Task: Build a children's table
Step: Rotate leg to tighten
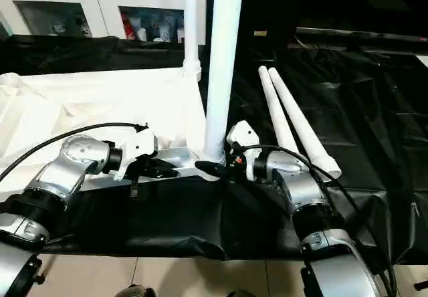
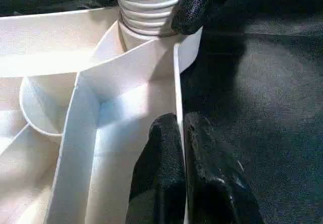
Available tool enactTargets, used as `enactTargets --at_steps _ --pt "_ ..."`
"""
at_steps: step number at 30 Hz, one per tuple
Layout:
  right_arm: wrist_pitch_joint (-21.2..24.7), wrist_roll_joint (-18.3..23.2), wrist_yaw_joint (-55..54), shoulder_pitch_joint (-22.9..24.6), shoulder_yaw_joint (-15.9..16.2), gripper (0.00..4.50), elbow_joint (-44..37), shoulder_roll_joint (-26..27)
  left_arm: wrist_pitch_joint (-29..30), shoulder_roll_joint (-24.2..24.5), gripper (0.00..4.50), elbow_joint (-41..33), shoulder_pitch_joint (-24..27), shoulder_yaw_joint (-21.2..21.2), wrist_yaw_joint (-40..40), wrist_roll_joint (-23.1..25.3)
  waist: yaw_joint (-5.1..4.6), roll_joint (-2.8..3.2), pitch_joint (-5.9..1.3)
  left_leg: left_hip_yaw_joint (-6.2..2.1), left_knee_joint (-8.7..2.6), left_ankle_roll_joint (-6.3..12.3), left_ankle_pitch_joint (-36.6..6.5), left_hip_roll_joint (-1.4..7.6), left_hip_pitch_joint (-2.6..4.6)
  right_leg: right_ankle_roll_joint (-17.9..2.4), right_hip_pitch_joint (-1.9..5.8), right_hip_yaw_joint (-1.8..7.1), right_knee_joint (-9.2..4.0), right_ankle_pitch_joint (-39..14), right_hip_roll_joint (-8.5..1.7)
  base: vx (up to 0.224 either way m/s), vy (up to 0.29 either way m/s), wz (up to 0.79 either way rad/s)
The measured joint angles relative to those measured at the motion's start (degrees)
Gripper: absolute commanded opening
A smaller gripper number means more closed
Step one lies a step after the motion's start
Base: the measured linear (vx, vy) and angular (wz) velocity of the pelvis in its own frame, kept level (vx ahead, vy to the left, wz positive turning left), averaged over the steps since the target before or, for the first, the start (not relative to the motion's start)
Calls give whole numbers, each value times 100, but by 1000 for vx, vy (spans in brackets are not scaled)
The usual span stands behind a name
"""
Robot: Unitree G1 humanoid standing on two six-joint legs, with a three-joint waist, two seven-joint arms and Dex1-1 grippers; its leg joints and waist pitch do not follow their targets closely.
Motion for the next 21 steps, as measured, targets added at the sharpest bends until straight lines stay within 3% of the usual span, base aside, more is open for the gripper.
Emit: enactTargets --at_steps 4,15,18,19,21 --pt "-22 -30 -636 25 -87 280 131 216 43 -89 0 120 -44 5 367 78 -12 -4 -2 -1 14 0 0 0 5 0 4 3 12 0 0 0 0 0" --pt "81 -149 -4500 -716 -938 276 1275 1288 498 -1330 0 1379 -903 37 2703 509 -41 -3 -6 -2 29 0 0 -10 21 -14 29 21 2 22 -4 0 0 0" --pt "43 -191 -4731 -821 -982 276 1430 1329 541 -1479 0 1452 -953 43 2863 541 -43 5 -12 -2 25 0 0 -10 23 -12 32 19 -4 21 -3 0 0 0" --pt "-8 -196 -4737 -822 -987 332 1446 1345 527 -1478 0 1452 -953 46 2859 540 -43 6 -12 -3 22 0 0 -9 22 -11 31 15 -4 20 -3 0 0 0" --pt "-58 -189 -4691 -822 -1009 346 1455 1355 495 -1462 0 1454 -951 46 2847 541 -40 6 -12 -4 19 0 0 -8 21 -10 29 11 -3 20 -2 0 0 0"
